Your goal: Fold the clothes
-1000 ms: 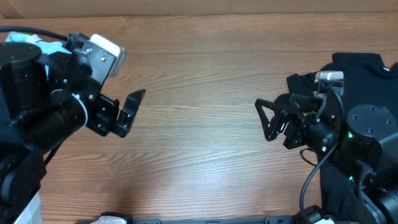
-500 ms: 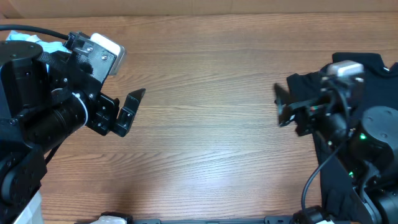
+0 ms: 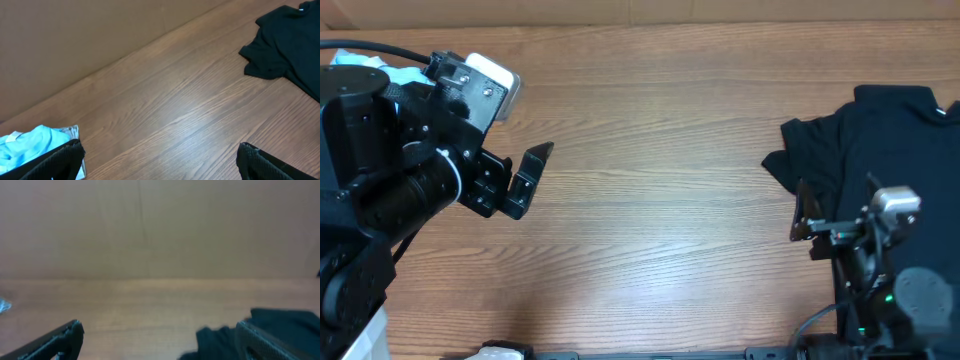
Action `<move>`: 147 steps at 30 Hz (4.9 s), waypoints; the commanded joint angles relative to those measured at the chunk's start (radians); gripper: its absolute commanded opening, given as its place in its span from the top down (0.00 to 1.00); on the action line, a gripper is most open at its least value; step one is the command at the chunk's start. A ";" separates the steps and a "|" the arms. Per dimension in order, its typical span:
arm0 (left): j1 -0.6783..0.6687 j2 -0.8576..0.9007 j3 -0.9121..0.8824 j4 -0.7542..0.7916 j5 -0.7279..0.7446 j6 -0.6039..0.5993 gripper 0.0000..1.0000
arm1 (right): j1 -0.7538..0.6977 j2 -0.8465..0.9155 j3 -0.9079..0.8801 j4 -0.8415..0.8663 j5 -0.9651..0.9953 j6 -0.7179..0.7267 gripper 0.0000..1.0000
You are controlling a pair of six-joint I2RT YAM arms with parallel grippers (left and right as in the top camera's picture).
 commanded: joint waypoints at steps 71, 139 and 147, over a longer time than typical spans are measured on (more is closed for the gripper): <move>0.269 -0.739 -1.223 0.993 -0.039 0.001 0.00 | 0.000 -0.330 -0.594 0.359 -0.058 0.043 0.00; 0.269 -1.406 -2.377 1.569 -0.043 -0.003 0.00 | 0.000 -0.330 -0.594 0.359 -0.058 0.043 0.00; 0.269 -1.406 -2.377 1.568 -0.043 -0.003 0.00 | 0.000 -0.330 -0.594 0.359 -0.058 0.043 0.00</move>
